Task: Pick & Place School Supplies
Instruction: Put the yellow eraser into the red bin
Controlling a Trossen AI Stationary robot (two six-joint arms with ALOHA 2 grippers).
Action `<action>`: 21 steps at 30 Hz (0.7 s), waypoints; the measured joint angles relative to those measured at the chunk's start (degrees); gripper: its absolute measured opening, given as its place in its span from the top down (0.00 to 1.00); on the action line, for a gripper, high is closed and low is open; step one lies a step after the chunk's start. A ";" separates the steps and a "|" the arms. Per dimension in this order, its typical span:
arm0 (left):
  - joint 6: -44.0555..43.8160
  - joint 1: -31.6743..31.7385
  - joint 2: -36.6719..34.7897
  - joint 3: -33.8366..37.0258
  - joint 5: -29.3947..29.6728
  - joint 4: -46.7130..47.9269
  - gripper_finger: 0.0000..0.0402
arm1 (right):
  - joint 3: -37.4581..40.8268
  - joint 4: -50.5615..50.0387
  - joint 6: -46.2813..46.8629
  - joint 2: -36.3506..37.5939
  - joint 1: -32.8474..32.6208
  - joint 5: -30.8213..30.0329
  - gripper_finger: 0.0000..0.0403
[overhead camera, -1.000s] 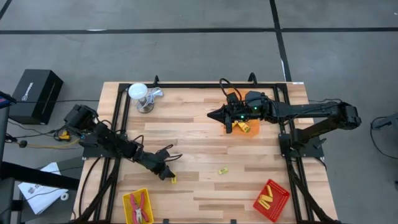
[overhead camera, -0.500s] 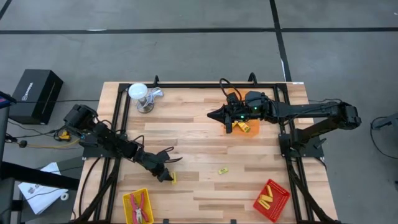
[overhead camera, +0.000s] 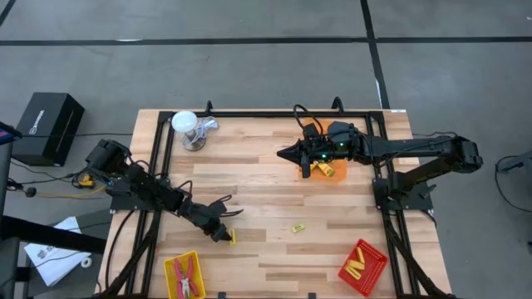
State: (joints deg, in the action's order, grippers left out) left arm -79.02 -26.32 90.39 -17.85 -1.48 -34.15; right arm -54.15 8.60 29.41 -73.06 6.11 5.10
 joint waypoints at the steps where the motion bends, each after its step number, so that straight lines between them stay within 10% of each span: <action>1: 0.02 0.12 0.02 0.00 0.05 0.00 0.76 | 0.00 0.00 0.00 0.00 0.00 0.00 1.00; 21: -0.51 1.72 -0.15 -0.46 -0.54 4.87 0.76 | 0.02 0.02 0.13 0.00 0.00 0.00 1.00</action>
State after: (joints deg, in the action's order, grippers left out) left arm -79.53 -24.60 90.24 -18.30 -2.02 -29.28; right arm -54.13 8.62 29.54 -73.06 6.11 5.10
